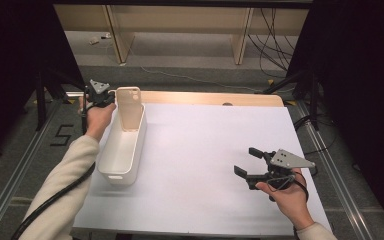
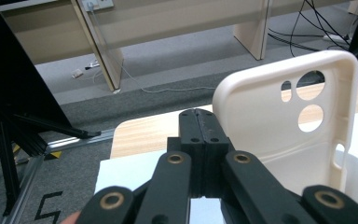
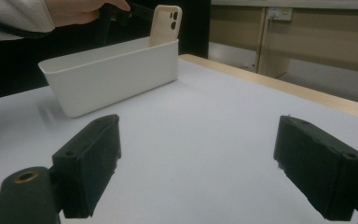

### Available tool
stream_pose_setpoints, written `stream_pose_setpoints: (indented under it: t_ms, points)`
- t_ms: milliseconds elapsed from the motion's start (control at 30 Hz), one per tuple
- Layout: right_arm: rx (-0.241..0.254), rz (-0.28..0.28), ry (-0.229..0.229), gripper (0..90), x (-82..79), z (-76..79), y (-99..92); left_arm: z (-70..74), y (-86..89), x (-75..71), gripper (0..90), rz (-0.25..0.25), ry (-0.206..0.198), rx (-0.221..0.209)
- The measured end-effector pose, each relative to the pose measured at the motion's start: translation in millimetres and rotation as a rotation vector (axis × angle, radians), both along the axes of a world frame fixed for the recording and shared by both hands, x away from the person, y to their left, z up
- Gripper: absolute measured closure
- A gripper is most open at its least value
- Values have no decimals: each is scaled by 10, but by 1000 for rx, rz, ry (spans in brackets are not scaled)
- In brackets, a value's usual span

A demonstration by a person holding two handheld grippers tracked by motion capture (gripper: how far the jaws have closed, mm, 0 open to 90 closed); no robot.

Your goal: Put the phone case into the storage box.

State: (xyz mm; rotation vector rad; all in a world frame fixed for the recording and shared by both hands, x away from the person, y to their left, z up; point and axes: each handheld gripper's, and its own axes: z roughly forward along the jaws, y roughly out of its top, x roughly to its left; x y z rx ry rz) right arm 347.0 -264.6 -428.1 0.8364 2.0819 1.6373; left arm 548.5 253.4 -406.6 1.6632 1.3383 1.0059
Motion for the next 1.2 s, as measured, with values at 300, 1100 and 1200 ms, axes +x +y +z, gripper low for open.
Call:
stream_pose_setpoints:
  t_ms: [300, 1100, 1200]
  points:
    - [3, 8, 4, 159, 0, -1, 2, -2, -67, 0, 898, -25, -5, 19]
    - [-3, 0, -1, 159, 0, -1, -4, 42, -126, 52, 895, -55, 0, 35]
    - [-3, 0, -1, 159, 0, 0, -3, 50, -129, 46, 895, -60, -1, 35]
